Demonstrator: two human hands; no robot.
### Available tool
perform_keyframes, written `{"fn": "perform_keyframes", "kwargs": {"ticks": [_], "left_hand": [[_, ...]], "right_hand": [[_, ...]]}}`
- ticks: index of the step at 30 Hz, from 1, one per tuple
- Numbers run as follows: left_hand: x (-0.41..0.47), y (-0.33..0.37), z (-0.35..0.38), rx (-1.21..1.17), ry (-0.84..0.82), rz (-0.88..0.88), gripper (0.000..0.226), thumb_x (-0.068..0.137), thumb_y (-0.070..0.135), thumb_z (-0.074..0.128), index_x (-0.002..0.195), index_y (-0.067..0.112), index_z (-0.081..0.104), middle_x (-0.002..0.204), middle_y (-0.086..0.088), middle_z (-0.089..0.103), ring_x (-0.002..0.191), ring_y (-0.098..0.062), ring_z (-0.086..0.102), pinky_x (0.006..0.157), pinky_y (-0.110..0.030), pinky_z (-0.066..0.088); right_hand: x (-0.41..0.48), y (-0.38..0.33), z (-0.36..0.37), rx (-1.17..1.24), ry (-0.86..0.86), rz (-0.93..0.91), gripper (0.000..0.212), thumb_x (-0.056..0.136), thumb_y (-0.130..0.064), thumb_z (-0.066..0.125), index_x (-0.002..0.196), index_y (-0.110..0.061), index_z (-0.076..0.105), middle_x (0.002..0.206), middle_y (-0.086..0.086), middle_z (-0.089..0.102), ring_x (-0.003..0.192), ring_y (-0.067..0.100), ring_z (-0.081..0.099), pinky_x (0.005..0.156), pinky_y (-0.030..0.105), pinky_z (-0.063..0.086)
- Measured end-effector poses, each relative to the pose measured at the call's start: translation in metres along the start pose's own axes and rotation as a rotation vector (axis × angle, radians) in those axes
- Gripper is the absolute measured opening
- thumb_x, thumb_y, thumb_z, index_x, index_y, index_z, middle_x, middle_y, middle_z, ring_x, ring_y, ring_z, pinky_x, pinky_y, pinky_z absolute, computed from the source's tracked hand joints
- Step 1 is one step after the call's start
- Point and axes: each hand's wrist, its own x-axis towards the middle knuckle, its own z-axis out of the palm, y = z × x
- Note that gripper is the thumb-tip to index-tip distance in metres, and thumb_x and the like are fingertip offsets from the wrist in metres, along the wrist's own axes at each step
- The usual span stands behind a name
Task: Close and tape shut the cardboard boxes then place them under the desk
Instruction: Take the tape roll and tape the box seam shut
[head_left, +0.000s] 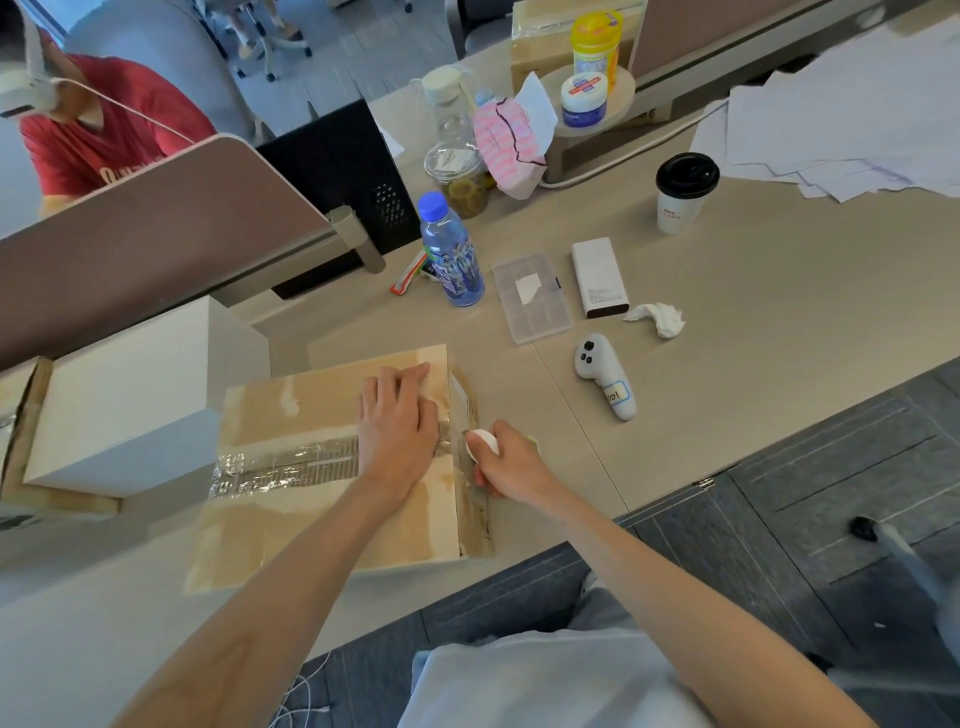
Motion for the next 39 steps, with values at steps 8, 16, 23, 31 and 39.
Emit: {"fn": "perform_keyframes", "kwargs": {"ticks": [8, 16, 23, 31, 39], "left_hand": [[0.0, 0.001, -0.002, 0.011, -0.017, -0.003, 0.039, 0.09, 0.021, 0.04, 0.126, 0.015, 0.055, 0.107, -0.006, 0.05, 0.095, -0.025, 0.041, 0.087, -0.041, 0.041], [-0.001, 0.002, -0.002, 0.029, -0.004, 0.002, 0.04, 0.09, 0.023, 0.039, 0.124, 0.013, 0.056, 0.107, -0.007, 0.051, 0.094, -0.027, 0.043, 0.083, -0.042, 0.043], [-0.002, 0.002, -0.001, 0.03, 0.003, 0.006, 0.042, 0.089, 0.024, 0.036, 0.124, 0.013, 0.057, 0.106, -0.007, 0.052, 0.093, -0.028, 0.044, 0.083, -0.045, 0.044], [-0.002, 0.003, -0.002, 0.044, -0.004, -0.001, 0.043, 0.089, 0.025, 0.035, 0.124, 0.012, 0.057, 0.107, -0.008, 0.052, 0.095, -0.028, 0.044, 0.085, -0.043, 0.043], [-0.002, 0.003, -0.004, 0.033, -0.02, -0.006, 0.043, 0.09, 0.026, 0.033, 0.125, 0.014, 0.056, 0.108, -0.005, 0.05, 0.096, -0.025, 0.043, 0.086, -0.041, 0.042]], "right_hand": [[-0.021, 0.008, 0.009, 0.025, -0.063, -0.018, 0.021, 0.101, -0.042, 0.042, 0.087, -0.028, 0.042, 0.079, -0.001, 0.056, 0.066, 0.011, 0.055, 0.059, 0.028, 0.046], [-0.036, 0.008, 0.005, 0.027, -0.123, -0.034, 0.016, 0.103, -0.04, 0.042, 0.098, -0.025, 0.045, 0.09, -0.002, 0.055, 0.076, 0.01, 0.058, 0.064, 0.025, 0.05], [-0.03, 0.003, -0.013, -0.045, -0.227, 0.03, 0.012, 0.102, -0.037, 0.045, 0.096, -0.028, 0.046, 0.082, 0.001, 0.054, 0.062, 0.011, 0.052, 0.045, 0.019, 0.04], [-0.011, -0.009, -0.031, 0.018, -0.06, -0.005, 0.023, 0.104, -0.032, 0.042, 0.113, -0.013, 0.051, 0.077, 0.005, 0.065, 0.048, 0.009, 0.053, 0.042, 0.019, 0.04], [0.049, -0.001, -0.066, -0.086, 0.255, 0.009, 0.023, 0.096, -0.018, 0.047, 0.111, -0.01, 0.063, 0.095, 0.005, 0.064, 0.089, 0.028, 0.06, 0.081, 0.039, 0.049]]}}
